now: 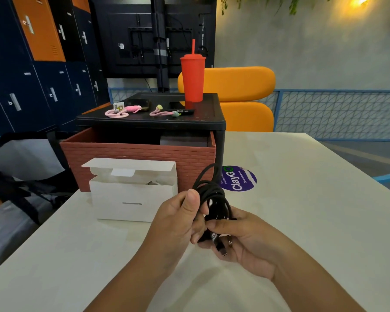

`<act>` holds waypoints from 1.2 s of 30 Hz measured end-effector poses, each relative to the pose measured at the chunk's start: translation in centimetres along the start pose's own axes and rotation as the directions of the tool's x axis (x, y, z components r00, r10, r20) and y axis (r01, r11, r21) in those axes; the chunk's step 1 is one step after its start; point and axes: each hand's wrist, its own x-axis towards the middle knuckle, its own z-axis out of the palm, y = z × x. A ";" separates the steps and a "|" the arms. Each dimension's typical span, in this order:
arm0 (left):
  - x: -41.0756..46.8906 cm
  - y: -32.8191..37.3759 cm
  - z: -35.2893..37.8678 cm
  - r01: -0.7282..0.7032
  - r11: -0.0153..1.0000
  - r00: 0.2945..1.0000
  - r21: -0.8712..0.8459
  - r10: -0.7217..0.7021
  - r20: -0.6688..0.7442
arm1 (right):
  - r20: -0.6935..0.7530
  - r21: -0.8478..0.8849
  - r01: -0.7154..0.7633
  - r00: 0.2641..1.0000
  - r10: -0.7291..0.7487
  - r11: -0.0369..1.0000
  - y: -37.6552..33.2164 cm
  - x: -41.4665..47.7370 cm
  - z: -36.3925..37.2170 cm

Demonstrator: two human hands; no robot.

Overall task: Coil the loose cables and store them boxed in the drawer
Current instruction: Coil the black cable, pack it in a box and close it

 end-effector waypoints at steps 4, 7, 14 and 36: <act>0.2 0.5 -0.7 -0.048 0.999 0.995 0.015 0.049 -0.081 | 0.060 -0.049 -0.034 0.998 0.037 0.998 -0.4 -0.6 -0.2; 0.6 1.3 -1.3 -0.076 0.995 0.982 -0.070 0.062 -0.180 | 0.124 -0.211 -0.019 0.991 0.046 0.977 -1.1 -1.0 -0.6; 0.7 2.8 -1.9 -0.133 0.969 0.974 -0.207 0.089 -0.209 | -0.095 -0.754 0.123 0.951 -0.293 0.645 -3.0 -2.2 -2.4; 0.3 -0.4 0.4 0.204 0.821 0.974 -0.533 -0.114 0.197 | -0.265 0.107 0.560 0.813 -0.519 0.822 0.0 0.2 0.7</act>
